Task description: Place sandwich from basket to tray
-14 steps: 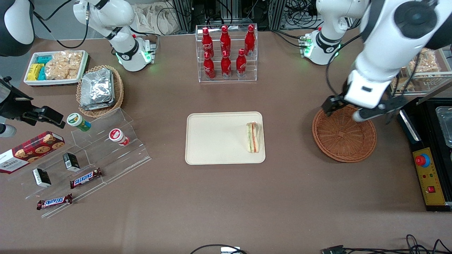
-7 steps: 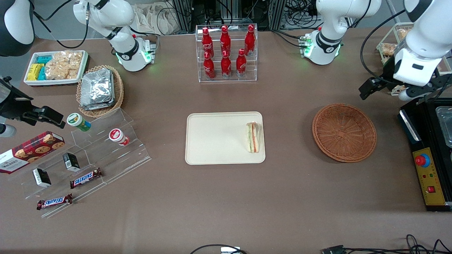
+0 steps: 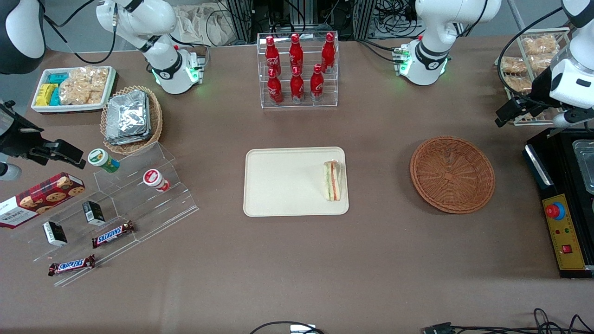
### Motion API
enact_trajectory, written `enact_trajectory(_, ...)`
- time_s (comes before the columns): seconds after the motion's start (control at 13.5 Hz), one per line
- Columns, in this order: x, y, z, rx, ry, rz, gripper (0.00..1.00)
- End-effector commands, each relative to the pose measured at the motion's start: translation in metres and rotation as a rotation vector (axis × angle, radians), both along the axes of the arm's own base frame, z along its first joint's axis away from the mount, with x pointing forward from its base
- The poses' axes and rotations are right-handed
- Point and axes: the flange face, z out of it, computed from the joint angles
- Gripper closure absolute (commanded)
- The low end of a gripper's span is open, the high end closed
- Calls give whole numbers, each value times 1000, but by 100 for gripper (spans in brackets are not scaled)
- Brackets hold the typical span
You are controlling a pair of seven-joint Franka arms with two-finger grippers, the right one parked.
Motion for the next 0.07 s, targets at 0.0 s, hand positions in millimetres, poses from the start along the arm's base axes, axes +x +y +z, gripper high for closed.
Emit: enact_trajectory(0.0, 9, -6, 16, -3, -4, -12, 0)
